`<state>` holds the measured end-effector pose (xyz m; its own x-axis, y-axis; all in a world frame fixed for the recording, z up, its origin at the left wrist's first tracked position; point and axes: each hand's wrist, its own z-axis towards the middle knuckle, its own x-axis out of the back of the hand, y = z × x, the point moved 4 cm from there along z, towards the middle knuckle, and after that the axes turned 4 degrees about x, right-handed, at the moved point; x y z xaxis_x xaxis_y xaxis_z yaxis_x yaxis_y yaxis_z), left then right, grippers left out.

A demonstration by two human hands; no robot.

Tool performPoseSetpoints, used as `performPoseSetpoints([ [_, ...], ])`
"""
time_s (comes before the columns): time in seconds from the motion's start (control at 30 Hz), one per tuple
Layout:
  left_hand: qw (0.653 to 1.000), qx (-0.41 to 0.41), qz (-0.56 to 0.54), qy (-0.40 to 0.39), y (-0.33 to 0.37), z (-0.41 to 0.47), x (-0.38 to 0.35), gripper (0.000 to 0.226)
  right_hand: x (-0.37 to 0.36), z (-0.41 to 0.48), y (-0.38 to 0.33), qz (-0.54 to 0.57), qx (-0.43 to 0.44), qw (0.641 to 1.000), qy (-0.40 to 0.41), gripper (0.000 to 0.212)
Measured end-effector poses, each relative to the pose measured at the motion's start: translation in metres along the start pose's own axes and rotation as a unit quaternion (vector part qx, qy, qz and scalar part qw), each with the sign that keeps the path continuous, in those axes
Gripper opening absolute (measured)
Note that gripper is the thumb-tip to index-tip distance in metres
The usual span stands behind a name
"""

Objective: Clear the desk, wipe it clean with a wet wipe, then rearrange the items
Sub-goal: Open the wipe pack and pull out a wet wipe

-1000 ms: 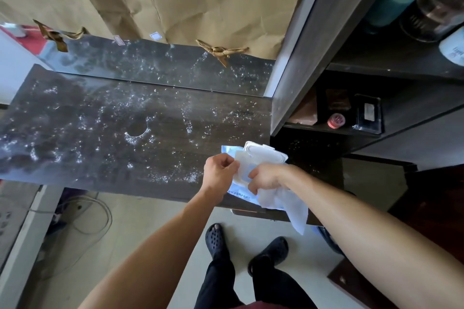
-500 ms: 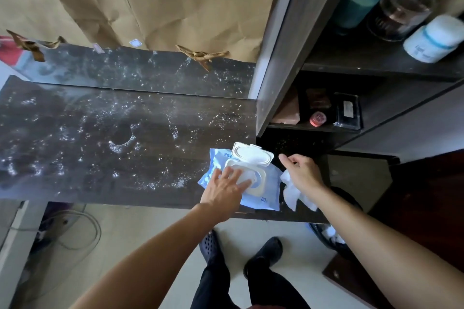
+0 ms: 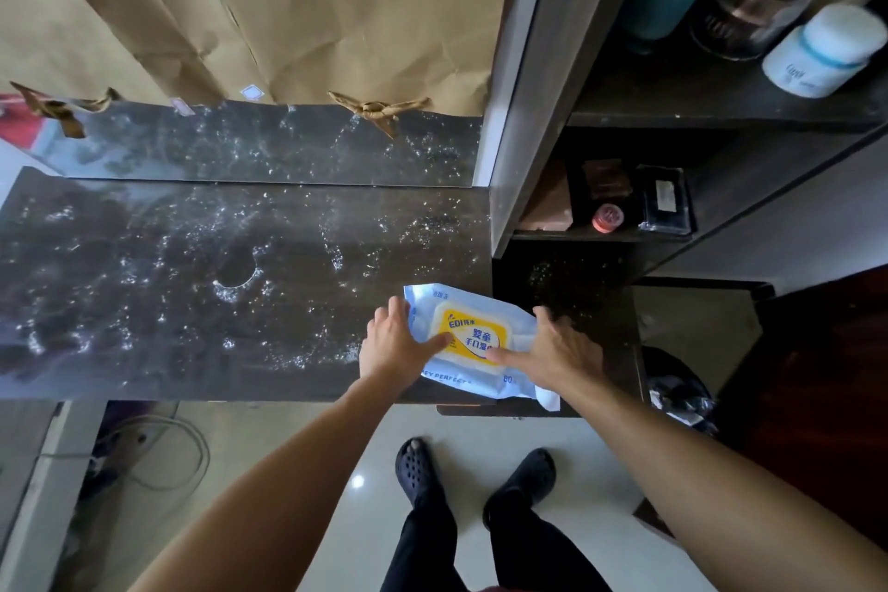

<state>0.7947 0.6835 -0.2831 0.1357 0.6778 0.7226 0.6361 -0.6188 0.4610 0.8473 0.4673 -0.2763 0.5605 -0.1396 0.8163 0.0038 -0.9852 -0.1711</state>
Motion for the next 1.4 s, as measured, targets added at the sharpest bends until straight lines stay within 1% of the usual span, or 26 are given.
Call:
performPoseSetpoints([
  [0.07,1.0,0.006,-0.02,-0.001,0.002,0.003,-0.004,0.071,-0.002,-0.001,0.001,-0.007,-0.029,1.0,-0.009,0.116],
  [0.1,1.0,0.007,-0.024,-0.001,0.004,0.004,-0.004,0.071,-0.003,-0.002,0.003,0.008,-0.054,0.998,-0.024,0.12],
  [0.13,1.0,0.007,-0.023,-0.001,0.007,0.005,-0.004,0.071,-0.006,-0.003,0.006,0.049,-0.08,0.995,-0.045,0.121],
  [0.17,1.0,0.011,-0.02,0.0,0.008,0.006,-0.003,0.071,-0.009,-0.005,0.01,0.116,-0.103,0.986,-0.066,0.115],
  [0.2,1.0,0.02,-0.021,0.0,0.01,0.006,-0.002,0.071,-0.013,-0.008,0.012,0.2,-0.118,0.969,-0.08,0.103],
  [0.27,0.998,0.052,-0.045,-0.008,0.009,0.008,0.0,0.069,-0.022,-0.012,0.015,0.335,-0.112,0.931,-0.092,0.07],
  [0.33,0.989,0.087,-0.111,-0.033,0.011,0.006,0.0,0.067,-0.024,-0.015,0.015,0.382,-0.081,0.917,-0.084,0.042],
  [0.37,0.982,0.091,-0.157,-0.049,0.014,0.004,-0.001,0.064,-0.022,-0.016,0.016,0.391,-0.067,0.915,-0.069,0.034],
  [0.43,0.966,0.071,-0.238,-0.069,0.028,-0.001,-0.002,0.053,-0.011,-0.02,0.023,0.413,-0.053,0.908,-0.039,0.027],
  [0.5,0.95,0.037,-0.297,-0.093,0.054,-0.008,0.001,0.045,0.01,-0.026,0.035,0.435,-0.043,0.899,-0.008,0.022],
  [0.6,0.922,0.0,-0.356,-0.151,0.101,-0.017,0.003,0.047,0.051,-0.035,0.058,0.454,-0.031,0.889,0.041,0.021],
  [0.67,0.909,-0.019,-0.386,-0.157,0.133,-0.022,0.005,0.046,0.081,-0.039,0.075,0.477,-0.018,0.876,0.069,0.021],
  [0.77,0.886,-0.016,-0.441,-0.139,0.176,-0.024,0.004,0.037,0.121,-0.04,0.106,0.499,-0.025,0.855,0.141,0.027],
  [0.83,0.875,0.001,-0.466,-0.128,0.2,-0.023,-0.001,0.03,0.14,-0.035,0.126,0.51,-0.036,0.842,0.173,0.032],
  [0.93,0.86,0.01,-0.5,-0.098,0.234,-0.018,-0.006,0.024,0.153,-0.023,0.151,0.526,-0.04,0.831,0.18,0.035],
  [1.03,0.851,0.025,-0.523,-0.029,0.259,-0.004,-0.013,0.03,0.157,-0.014,0.165,0.517,-0.024,0.842,0.155,0.024],
  [1.1,0.862,0.026,-0.505,0.022,0.268,0.011,-0.02,0.027,0.15,-0.005,0.173,0.506,-0.018,0.854,0.121,0.02],
  [1.13,0.873,0.035,-0.485,0.045,0.27,0.019,-0.023,0.03,0.145,0.0,0.176,0.498,-0.014,0.861,0.099,0.02],
  [1.17,0.889,0.048,-0.45,0.071,0.271,0.024,-0.025,0.039,0.14,0.003,0.179,0.487,-0.005,0.87,0.08,0.02],
  [1.2,0.911,0.059,-0.396,0.101,0.27,0.027,-0.025,0.046,0.133,0.009,0.183,0.469,0.005,0.881,0.061,0.023],
  [1.27,0.952,0.046,-0.256,0.164,0.271,0.028,-0.02,0.049,0.124,0.014,0.187,0.441,0.017,0.897,0.032,0.026],
  [1.33,0.968,0.003,-0.149,0.203,0.271,0.026,-0.015,0.047,0.119,0.017,0.188,0.434,0.028,0.9,0.017,0.026],
  [1.4,0.973,-0.025,-0.089,0.213,0.266,0.023,-0.017,0.047,0.119,0.017,0.187,0.424,0.032,0.905,0.008,0.025],
])
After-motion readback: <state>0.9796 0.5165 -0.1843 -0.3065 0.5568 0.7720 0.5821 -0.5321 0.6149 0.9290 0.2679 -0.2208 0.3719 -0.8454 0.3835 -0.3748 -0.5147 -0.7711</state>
